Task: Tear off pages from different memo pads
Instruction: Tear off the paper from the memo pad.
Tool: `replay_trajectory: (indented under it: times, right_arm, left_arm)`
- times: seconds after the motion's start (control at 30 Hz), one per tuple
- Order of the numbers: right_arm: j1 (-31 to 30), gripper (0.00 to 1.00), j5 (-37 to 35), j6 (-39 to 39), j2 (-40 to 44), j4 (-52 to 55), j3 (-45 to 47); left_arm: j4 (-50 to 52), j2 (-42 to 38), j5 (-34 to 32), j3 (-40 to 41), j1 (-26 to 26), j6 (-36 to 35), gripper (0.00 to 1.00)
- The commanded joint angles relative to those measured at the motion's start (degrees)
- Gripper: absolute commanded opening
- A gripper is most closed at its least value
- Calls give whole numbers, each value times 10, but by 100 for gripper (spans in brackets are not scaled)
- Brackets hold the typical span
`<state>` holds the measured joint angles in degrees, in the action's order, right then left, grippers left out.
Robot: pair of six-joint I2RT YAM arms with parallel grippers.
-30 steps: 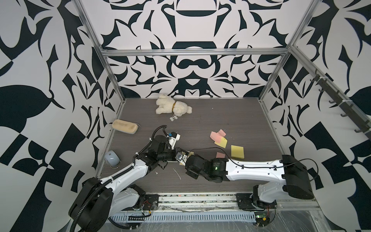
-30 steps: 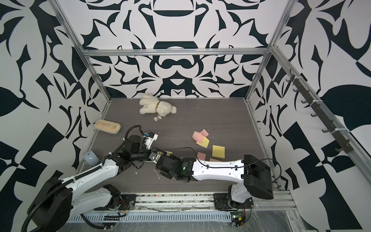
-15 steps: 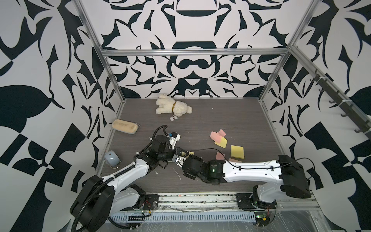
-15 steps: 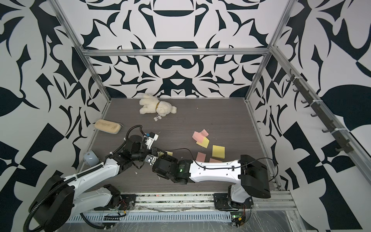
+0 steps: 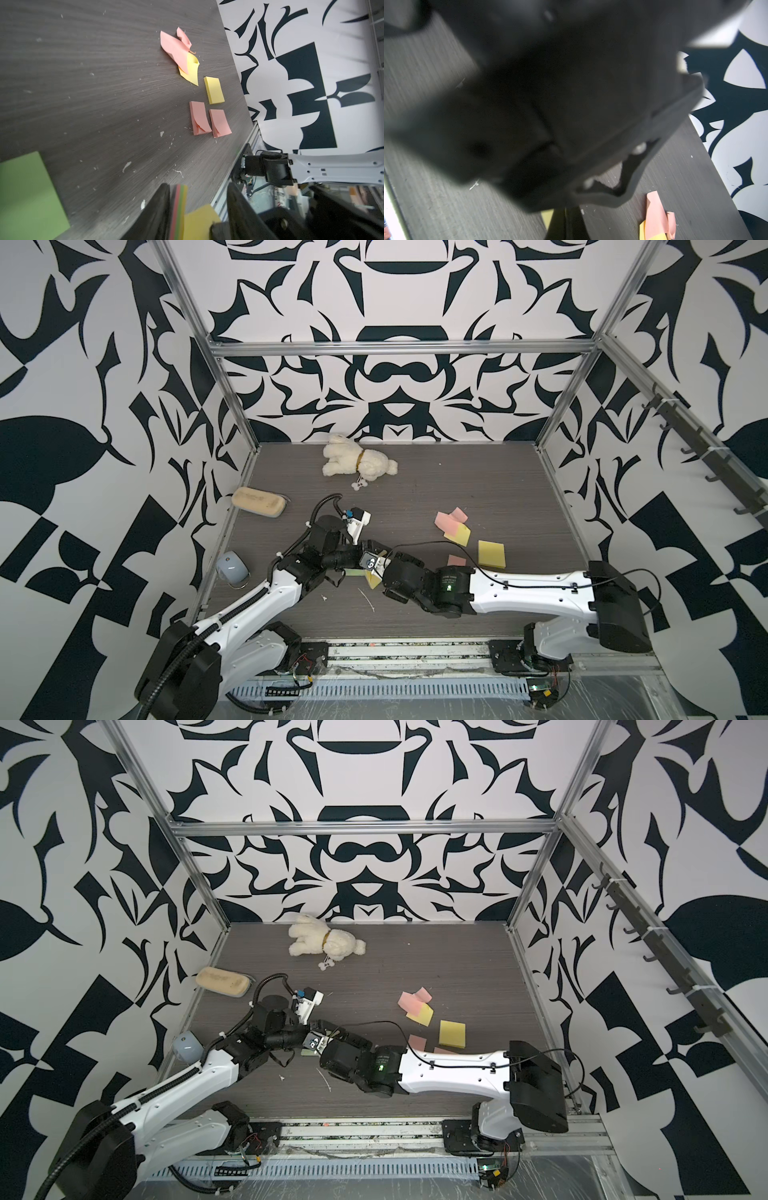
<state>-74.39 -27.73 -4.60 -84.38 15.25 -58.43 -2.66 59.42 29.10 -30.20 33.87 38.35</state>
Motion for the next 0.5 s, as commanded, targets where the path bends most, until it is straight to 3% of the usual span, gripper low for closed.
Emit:
replay_trajectory:
  times: [0.0,0.2,0.3,0.47]
  right_arm:
    - [10,0,-9,-7,21,1,-23]
    - [31,0,-4,-10,35,19,-35]
    - [37,0,0,-12,40,26,-40]
    - [39,0,1,-13,43,49,-58]
  left_arm:
    - [41,-31,-39,-14,-3,-26,53]
    - [35,-84,-95,27,-6,-46,62]
    - [2,-95,-93,50,-3,-40,68]
    - [-13,-94,-93,54,1,-31,68]
